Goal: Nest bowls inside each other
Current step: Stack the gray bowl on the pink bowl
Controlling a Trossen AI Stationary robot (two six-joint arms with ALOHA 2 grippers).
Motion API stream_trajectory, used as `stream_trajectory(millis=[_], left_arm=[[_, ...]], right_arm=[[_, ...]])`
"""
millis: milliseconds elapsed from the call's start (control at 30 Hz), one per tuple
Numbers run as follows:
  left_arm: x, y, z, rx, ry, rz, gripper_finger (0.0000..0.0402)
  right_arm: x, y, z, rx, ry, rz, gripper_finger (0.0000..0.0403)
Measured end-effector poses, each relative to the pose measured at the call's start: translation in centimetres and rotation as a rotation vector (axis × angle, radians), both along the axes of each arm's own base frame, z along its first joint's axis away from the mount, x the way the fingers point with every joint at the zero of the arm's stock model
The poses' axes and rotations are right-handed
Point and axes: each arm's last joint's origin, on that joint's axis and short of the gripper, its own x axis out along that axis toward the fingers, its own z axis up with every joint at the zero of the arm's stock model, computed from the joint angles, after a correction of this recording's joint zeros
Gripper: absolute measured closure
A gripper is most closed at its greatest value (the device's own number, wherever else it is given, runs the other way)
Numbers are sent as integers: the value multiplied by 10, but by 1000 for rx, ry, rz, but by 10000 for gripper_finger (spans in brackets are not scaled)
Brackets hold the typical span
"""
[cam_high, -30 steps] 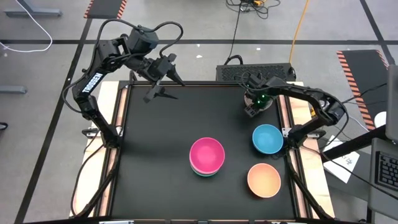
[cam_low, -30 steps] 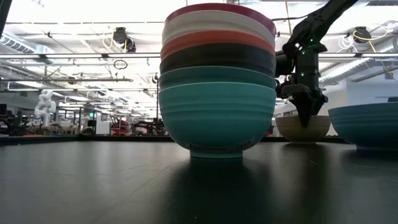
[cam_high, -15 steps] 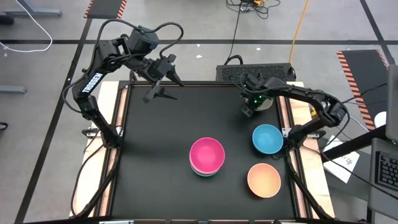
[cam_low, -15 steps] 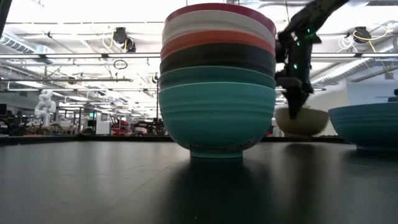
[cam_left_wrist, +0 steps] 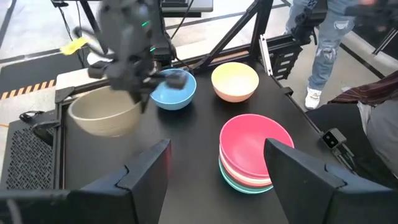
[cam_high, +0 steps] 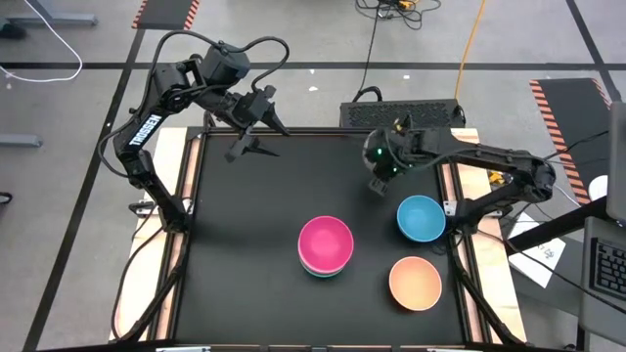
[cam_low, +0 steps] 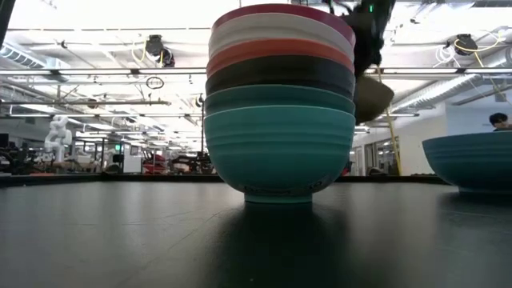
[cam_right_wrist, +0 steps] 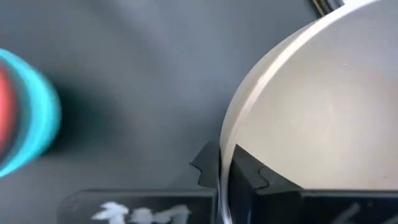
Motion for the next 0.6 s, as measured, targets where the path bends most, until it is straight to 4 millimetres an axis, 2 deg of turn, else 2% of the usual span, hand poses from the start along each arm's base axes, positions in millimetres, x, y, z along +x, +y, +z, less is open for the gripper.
stream_trajectory(millis=[267, 467, 600], left_arm=[[0, 0, 0, 0, -1, 0, 144], [0, 0, 0, -1, -4, 1, 144], [1, 0, 1, -2, -9, 3, 144]], right_arm=[[14, 66, 37, 66, -153, 116, 402], [24, 105, 52, 100, -333, 232, 402], [32, 125, 54, 160, -403, 303, 403]])
